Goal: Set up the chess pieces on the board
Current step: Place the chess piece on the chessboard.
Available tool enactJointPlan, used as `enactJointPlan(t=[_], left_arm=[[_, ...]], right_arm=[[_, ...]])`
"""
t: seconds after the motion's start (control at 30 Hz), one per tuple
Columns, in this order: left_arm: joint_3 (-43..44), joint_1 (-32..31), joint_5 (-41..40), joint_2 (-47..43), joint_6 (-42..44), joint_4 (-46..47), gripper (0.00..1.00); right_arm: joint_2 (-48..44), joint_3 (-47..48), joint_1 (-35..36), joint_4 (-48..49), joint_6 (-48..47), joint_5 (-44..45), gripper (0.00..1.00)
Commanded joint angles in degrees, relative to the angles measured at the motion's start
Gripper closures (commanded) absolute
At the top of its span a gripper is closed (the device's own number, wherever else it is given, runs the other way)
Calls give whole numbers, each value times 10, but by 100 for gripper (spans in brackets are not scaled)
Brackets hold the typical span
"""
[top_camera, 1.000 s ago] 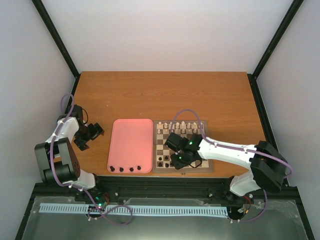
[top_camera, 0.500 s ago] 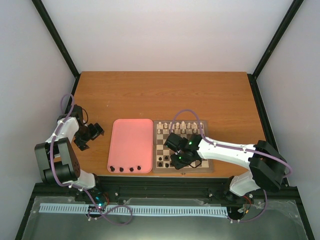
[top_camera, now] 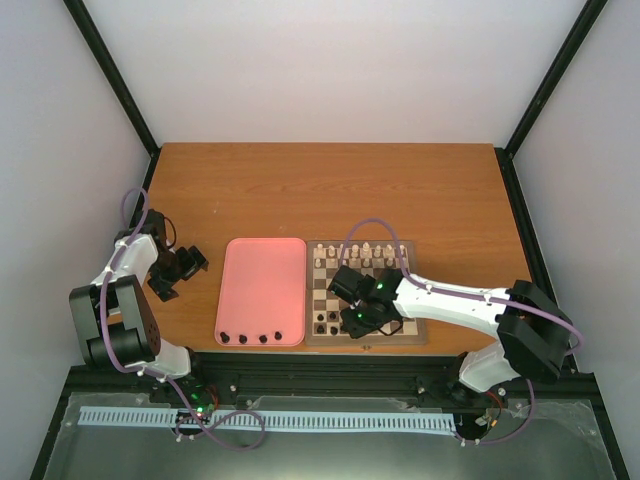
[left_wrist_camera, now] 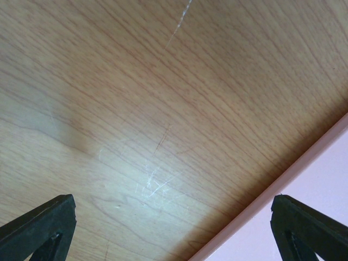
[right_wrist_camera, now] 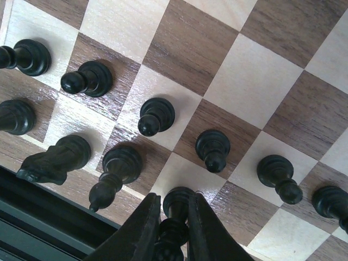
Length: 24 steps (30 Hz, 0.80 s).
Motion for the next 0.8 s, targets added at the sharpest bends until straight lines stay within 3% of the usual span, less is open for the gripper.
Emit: enactJointPlan(t=[0.0,0.37,0.6,0.77], left_arm=[[12,-3,0,-1,7,5,0],[12,-2,-1,1,7,6,0],[13,-3,0,1,7,5,0],[14,-3,-1,1,7,5,0]], right_arm=[[7,13,1,7,-1,9,84],[4,14,1,4,1,16,81],[-17,19,1,-2,-4,15,68],[-22,30,1,-15,-9,14,67]])
